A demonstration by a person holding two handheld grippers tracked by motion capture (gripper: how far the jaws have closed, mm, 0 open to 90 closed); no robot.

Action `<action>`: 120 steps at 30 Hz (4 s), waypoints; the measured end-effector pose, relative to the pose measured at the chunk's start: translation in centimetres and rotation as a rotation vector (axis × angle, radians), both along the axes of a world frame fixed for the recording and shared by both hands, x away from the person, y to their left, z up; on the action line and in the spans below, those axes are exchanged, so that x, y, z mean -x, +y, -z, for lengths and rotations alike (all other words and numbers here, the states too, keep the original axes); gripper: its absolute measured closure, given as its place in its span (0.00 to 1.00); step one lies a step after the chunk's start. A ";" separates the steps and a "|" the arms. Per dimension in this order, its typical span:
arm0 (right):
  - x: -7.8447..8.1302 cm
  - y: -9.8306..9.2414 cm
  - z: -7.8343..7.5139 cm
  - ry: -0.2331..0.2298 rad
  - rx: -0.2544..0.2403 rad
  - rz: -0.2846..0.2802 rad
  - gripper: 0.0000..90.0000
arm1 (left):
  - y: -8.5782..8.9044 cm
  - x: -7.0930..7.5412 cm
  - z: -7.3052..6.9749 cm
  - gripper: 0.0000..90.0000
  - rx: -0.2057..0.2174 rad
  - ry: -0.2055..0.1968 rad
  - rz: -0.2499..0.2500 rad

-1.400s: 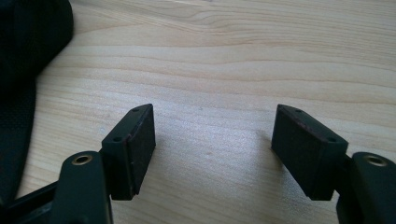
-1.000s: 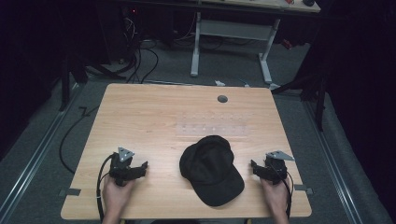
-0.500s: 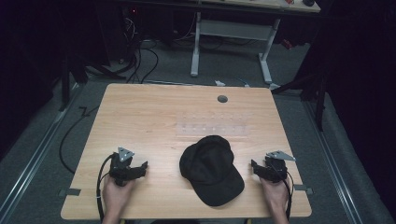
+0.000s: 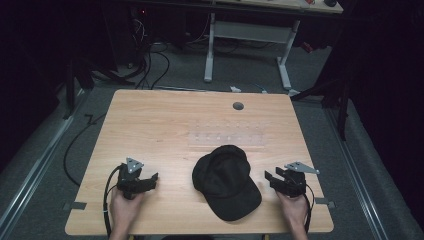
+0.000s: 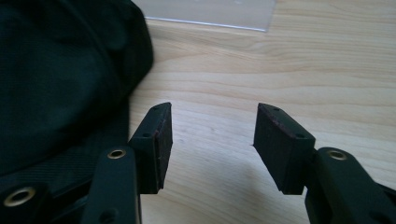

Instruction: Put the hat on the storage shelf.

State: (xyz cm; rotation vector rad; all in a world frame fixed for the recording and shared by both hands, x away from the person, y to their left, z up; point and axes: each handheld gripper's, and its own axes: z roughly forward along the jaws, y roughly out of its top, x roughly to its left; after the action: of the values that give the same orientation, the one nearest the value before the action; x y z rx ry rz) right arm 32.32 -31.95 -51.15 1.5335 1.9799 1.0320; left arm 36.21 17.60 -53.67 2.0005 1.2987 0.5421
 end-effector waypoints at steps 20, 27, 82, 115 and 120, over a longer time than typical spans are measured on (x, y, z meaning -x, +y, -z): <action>-0.9 3.5 -2.2 -0.032 -0.042 -0.129 0.52 | 0.0 0.0 0.0 0.23 -0.002 -0.001 0.000; -1.8 4.5 -2.7 -0.015 -0.057 -0.171 0.54 | 0.0 0.0 0.0 0.23 -0.002 -0.001 0.000; -5.2 5.0 -1.9 0.019 -0.075 -0.348 0.88 | 0.0 0.0 0.0 0.23 -0.001 -0.002 -0.001; -3.3 3.6 -3.0 -0.040 -0.164 -0.438 0.98 | -0.2 -0.1 0.0 0.20 -0.003 0.000 0.026; -2.8 3.7 -3.7 -0.078 -0.167 -0.459 0.99 | -0.3 0.0 0.0 0.20 -0.005 0.005 0.040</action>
State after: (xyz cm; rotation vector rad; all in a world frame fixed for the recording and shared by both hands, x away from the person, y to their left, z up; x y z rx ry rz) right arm 35.09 -28.25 -47.45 1.1125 2.2946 1.4436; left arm 36.17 17.34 -53.65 2.0290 1.2590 0.5222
